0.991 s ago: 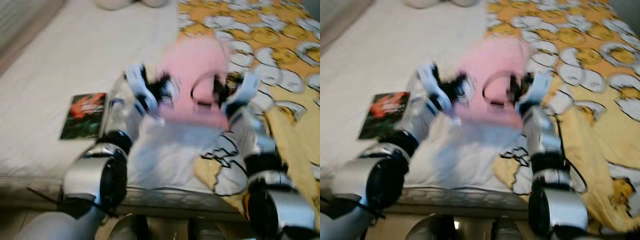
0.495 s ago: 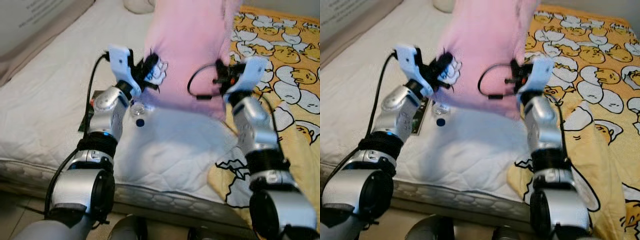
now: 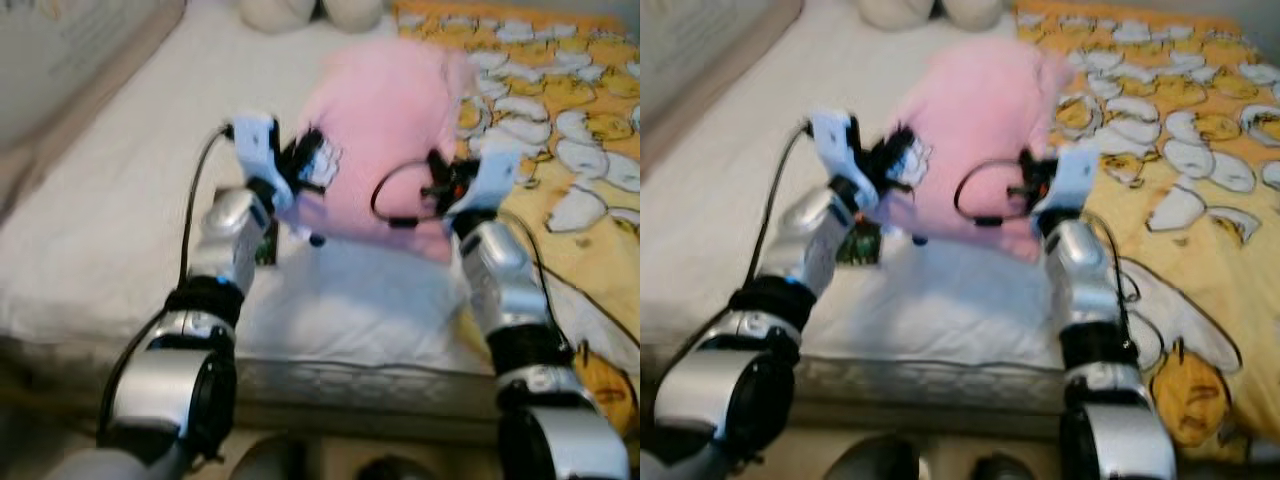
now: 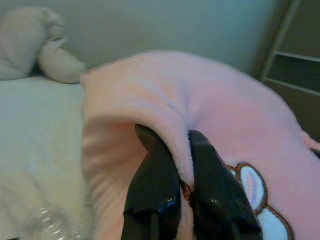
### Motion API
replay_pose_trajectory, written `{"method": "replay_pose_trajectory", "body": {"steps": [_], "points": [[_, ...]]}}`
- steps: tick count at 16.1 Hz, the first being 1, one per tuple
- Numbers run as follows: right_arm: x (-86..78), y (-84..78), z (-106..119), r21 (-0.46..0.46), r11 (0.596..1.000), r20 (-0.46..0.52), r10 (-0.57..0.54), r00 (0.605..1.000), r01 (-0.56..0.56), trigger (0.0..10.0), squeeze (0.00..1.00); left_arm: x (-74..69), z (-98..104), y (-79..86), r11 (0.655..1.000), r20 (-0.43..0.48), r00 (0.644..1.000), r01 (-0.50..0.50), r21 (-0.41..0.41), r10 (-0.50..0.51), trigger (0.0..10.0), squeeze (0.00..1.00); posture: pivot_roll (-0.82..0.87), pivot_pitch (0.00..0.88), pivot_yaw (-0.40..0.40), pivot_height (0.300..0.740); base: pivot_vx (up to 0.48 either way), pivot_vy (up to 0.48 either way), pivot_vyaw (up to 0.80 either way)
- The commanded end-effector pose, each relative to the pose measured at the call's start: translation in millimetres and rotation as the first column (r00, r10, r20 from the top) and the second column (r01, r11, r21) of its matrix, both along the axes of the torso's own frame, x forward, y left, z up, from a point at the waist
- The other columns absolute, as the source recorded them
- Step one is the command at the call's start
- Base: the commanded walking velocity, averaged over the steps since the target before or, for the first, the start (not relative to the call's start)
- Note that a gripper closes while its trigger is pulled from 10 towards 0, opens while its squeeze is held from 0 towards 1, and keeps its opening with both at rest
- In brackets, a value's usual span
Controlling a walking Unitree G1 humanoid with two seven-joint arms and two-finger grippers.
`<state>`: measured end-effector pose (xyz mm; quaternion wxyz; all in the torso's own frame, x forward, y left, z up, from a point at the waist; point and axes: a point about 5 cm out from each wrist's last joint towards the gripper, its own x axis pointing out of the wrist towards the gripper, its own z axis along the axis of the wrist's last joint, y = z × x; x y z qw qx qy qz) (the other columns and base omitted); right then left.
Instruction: Clean up the room
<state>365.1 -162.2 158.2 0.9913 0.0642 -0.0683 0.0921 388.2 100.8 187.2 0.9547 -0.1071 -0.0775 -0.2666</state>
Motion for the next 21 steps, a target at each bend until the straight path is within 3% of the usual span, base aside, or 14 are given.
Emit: {"method": "replay_pose_trajectory", "body": {"steps": [1, 4, 8, 17, 21], "points": [[1.6, -1.9, 17.2, -0.012, 1.0, 0.074, -0.013, 0.997, 0.014, 10.0, 0.0, 2.0, 15.8, 3.7, 1.0, 0.054, 0.998, -0.024, -0.019, 0.025, 10.0, 0.0, -0.11, 0.0, 0.019, 0.74, 0.0, 0.48, 0.0], [4.0, 6.4, 18.8, -0.031, 0.999, 0.075, 0.015, 0.997, -0.013, 10.0, 0.0, 0.5, 14.0, 0.2, 0.999, 0.049, 0.998, -0.033, -0.03, 0.034, 10.0, 0.0, -0.1, 0.0, 0.011, 0.74, 0.0, 0.48, 0.0], [6.7, 12.1, 13.4, -0.031, 0.999, 0.042, 0.035, 0.998, -0.034, 10.0, 0.0, -1.6, 10.5, 0.4, 0.998, 0.042, 0.998, -0.046, -0.033, 0.047, 10.0, 0.0, -0.09, 0.0, -0.003, 0.74, 0.0, 0.48, 0.68], [8.5, 14.4, 10.3, -0.072, 0.996, 0.03, 0.052, 0.998, -0.049, 10.0, 0.0, -3.9, 10.5, -2.9, 0.998, 0.031, 0.999, -0.042, -0.043, 0.043, 10.0, 0.0, -0.08, 0.0, -0.006, 0.74, 0.0, 0.48, 0.58], [8.6, 7.5, 4.4, -0.052, 0.999, 0.001, 0.002, 1.0, -0.002, 10.0, 0.0, -4.3, 7.2, -0.8, 0.998, 0.047, 0.997, -0.069, 0.013, 0.069, 10.0, 0.0, -0.08, 0.0, -0.003, 0.74, 0.0, 0.24, 0.26]]}}
